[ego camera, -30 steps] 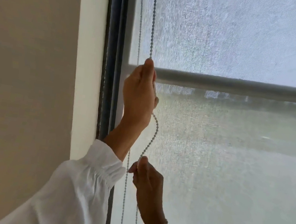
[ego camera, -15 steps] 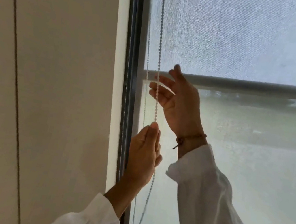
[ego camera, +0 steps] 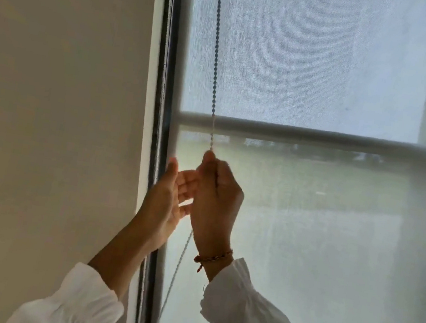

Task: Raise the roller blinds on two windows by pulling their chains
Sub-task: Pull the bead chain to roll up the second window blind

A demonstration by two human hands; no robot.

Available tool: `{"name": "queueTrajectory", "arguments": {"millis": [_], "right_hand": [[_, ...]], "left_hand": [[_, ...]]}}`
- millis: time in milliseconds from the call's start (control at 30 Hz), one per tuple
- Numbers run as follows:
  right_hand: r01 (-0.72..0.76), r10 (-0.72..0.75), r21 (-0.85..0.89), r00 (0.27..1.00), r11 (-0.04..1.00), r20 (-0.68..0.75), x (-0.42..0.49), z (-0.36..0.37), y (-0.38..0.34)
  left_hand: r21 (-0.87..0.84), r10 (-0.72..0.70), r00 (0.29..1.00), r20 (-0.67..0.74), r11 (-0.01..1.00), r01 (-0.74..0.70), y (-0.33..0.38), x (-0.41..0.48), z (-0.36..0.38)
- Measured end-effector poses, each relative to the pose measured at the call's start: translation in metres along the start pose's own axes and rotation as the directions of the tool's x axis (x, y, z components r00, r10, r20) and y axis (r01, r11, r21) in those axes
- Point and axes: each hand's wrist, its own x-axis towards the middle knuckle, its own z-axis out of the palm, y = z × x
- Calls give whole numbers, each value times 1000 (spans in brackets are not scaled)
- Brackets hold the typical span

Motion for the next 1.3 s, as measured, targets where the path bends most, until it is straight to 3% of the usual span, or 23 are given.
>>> {"name": "queueTrajectory", "arguments": {"millis": [133,233,367,500,700,833,1000,1067,1167,1300], "right_hand": [[22,-22,-5,1000,1000,9,-43,-15,21],[-7,8,-10,999,1000,40,-66,-24,30],[-109,110,-19,993,994,51,-66,-33,37],[-296,273,270,955,916,119,-42,-44,39],[-487,482,492,863,721,147,15,-65,20],[-530,463,494,847,689,263,42,-66,-3],[-508,393,334,848,794,355,72,-59,-36],[-451,386,210,876,867,289,81,-56,-44],[-230,222,59,968,971,117,78,-54,-46],[-60,60,-24,998,998,22,67,-69,-48]], "left_hand": [[-149,154,983,101,979,-138,47,13,12],[-305,201,970,139,940,-151,71,18,25],[-273,244,961,-127,923,-271,64,21,55],[-331,342,924,-173,863,-382,57,19,65],[-264,223,961,-161,929,-260,13,-1,72],[-317,58,988,-145,943,-102,-27,-23,80],[-234,7,987,-163,971,-46,-62,-45,90],[-199,39,988,-149,978,-69,-65,-49,95],[-160,88,986,-140,981,-111,-67,-51,103],[-132,93,993,-77,986,-103,-66,-52,101]]}}
